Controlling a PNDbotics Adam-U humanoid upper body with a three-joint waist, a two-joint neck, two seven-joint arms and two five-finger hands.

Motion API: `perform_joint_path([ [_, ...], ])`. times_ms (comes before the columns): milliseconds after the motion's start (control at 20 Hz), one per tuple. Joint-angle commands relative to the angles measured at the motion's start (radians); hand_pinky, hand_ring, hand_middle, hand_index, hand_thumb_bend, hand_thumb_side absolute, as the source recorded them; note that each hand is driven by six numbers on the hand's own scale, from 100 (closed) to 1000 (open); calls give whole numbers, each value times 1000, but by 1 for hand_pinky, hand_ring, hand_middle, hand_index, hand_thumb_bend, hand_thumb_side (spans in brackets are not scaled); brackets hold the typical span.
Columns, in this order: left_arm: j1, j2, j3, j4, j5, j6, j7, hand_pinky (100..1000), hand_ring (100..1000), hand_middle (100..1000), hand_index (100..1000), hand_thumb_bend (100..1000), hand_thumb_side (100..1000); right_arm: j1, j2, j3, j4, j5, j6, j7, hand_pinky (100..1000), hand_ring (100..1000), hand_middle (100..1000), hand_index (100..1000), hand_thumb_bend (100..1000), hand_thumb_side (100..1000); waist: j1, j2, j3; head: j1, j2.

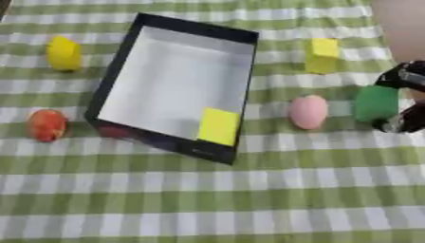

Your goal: Pick up objects on the table and place them in the box.

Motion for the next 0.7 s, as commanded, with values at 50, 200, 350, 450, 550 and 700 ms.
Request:
perform_joint_path([
  [50, -3, 21, 10, -23, 0, -5, 3, 774, 746, 743, 897, 775, 672, 5, -29, -43, -74, -19, 9, -32, 794, 623, 357, 482, 330, 100, 4, -2, -4, 8, 5],
  [200, -1, 22, 11, -24, -2, -6, 4, 775, 746, 743, 897, 773, 673, 8, -39, -80, -151, -20, 28, -36, 787, 611, 334, 464, 319, 100, -1, -7, -8, 10, 5],
  [350, 2, 23, 10, -25, -3, -6, 2, 775, 746, 743, 897, 772, 673, -13, -45, -110, -221, -24, 40, -31, 787, 610, 337, 469, 330, 100, -4, -14, -10, 9, 5],
  [450, 3, 24, 11, -26, -3, -6, 3, 775, 745, 742, 896, 773, 672, -46, -47, -118, -233, -33, 20, -25, 791, 613, 342, 477, 333, 100, -6, -18, -8, 8, 5],
  [550, 2, 26, 5, -27, -3, -5, -1, 774, 745, 742, 896, 774, 671, -90, -55, -113, -236, -54, -9, -28, 792, 613, 344, 480, 333, 100, -9, -26, 3, -4, 5],
  [700, 0, 28, -3, -30, -6, -2, -8, 774, 745, 743, 896, 772, 671, -164, -59, -91, -237, -91, -55, -29, 792, 614, 351, 486, 339, 100, -13, -37, 18, -24, 5],
])
